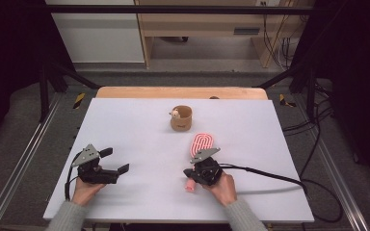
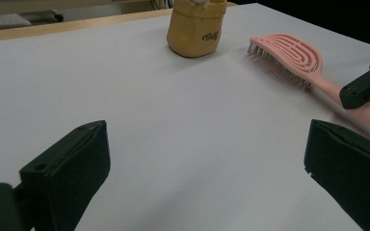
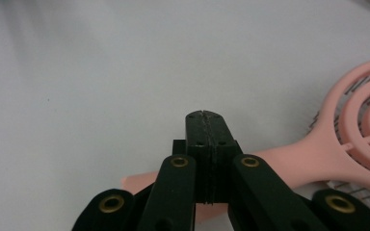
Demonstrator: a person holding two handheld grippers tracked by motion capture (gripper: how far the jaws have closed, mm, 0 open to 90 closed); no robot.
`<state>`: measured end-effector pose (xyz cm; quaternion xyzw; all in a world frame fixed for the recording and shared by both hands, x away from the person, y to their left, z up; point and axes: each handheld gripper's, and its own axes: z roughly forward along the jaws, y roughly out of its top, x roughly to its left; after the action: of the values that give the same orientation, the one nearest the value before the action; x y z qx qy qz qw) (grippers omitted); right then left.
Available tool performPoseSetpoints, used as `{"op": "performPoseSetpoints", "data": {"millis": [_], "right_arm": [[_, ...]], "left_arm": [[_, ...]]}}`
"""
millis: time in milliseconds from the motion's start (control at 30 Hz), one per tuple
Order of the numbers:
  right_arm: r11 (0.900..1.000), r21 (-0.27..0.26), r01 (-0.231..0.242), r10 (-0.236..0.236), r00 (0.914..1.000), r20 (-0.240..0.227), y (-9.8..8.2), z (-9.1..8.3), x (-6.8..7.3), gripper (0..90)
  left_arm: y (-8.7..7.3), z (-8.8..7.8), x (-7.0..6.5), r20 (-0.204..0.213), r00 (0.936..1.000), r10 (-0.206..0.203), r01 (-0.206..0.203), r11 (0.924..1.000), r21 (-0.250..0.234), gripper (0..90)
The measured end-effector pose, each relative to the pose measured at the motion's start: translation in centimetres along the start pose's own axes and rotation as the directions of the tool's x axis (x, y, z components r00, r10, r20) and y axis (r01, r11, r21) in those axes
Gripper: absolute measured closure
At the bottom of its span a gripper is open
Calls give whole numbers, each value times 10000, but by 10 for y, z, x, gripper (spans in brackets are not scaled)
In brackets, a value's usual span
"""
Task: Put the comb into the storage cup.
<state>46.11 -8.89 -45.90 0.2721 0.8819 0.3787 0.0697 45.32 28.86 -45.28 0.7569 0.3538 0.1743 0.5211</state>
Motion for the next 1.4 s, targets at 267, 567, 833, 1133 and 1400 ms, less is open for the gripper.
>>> {"op": "performPoseSetpoints", "data": {"millis": [267, 567, 833, 1133, 1400], "right_arm": [[9985, 472, 276, -295, 9988, 398, -4, -7, 0, 900], [9987, 499, -65, 35, 9982, 601, -8, -16, -5, 900], [9970, 632, -440, 390, 9962, 783, -15, -25, -15, 900], [9951, 751, -646, 573, 9938, 955, -21, -29, -20, 900], [9981, 290, -539, 520, 9966, 646, -18, -35, -19, 830]], "left_arm": [[0, 0, 0, 5, 10000, -9, 9, 10000, -11, 23], [0, 0, 0, 8, 10000, -14, 14, 10000, -17, 23], [0, 0, 0, 9, 10000, -13, 13, 10000, -22, 23], [0, 0, 0, 11, 10000, -18, 18, 10000, -18, 23], [0, 0, 0, 18, 10000, -15, 15, 10000, -18, 23]]}}
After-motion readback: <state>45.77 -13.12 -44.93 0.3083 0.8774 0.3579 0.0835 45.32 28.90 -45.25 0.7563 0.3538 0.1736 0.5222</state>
